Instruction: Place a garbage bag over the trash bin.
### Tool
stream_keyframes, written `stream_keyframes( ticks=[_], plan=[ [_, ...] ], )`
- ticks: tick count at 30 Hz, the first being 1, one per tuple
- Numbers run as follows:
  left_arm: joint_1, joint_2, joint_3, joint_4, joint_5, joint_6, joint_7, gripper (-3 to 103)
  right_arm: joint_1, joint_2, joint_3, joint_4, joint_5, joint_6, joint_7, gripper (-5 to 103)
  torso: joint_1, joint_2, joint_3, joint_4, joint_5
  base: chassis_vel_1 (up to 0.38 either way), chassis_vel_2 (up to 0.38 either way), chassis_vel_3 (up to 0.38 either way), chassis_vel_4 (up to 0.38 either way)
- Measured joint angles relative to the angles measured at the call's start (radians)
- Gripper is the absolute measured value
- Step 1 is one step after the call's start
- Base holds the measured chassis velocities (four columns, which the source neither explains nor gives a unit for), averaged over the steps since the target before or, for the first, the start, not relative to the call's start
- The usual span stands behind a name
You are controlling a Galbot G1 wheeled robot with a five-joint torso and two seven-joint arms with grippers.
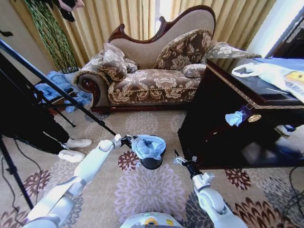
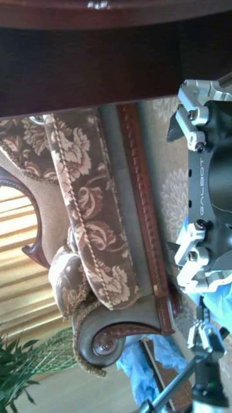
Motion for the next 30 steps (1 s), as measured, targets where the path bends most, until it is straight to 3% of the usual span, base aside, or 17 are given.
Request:
stream_keyframes(
  ticks=[5,12,15,22,26,28,30],
  plan=[
    [-0.001,-0.015,-0.003,0.015,0.0,0.004,-0.024,0,0.017,-0.009,-0.033,0.011,0.003,-0.007,0.007,100,0.0,0.0,0.0,-0.0001,0.0,0.0,0.0,0.0,0.0],
    [0.015,-0.036,-0.028,0.008,0.018,0.011,-0.036,0,0.159,-0.019,-0.159,-0.01,-0.013,-0.054,0.127,100,0.0,0.0,0.0,0.0001,0.0,0.0,0.0,0.0,0.0],
    [0.029,-0.043,-0.044,-0.007,0.03,0.017,-0.036,0,0.276,-0.019,-0.27,-0.071,-0.076,-0.085,0.205,100,0.0,0.0,0.0,0.0002,-0.0001,0.0,0.0,0.0,0.0],
    [0.049,-0.039,-0.06,-0.026,0.039,0.021,-0.035,0,0.402,-0.004,-0.399,-0.203,-0.15,-0.114,0.254,103,0.0,0.0,0.0,0.0001,-0.0001,0.0,0.0,0.0,0.0],
    [0.062,-0.039,-0.069,-0.027,0.042,0.021,-0.034,0,0.453,0.001,-0.465,-0.263,-0.13,-0.137,0.271,91,0.0,0.0,0.0,0.0,-0.0001,0.0,0.0,0.0,0.0],
    [0.065,-0.039,-0.071,-0.027,0.043,0.021,-0.033,0,0.467,0.007,-0.477,-0.284,-0.127,-0.139,0.275,91,0.0,0.0,0.0,-0.0001,-0.0001,0.0,0.0,0.0,0.0],
    [0.07,-0.038,-0.074,-0.029,0.044,0.019,-0.033,0,0.497,0.026,-0.489,-0.321,-0.117,-0.141,0.288,80,0.0,0.0,0.0,0.0,-0.0001,0.0,0.0,0.0,0.0]
  ],
)
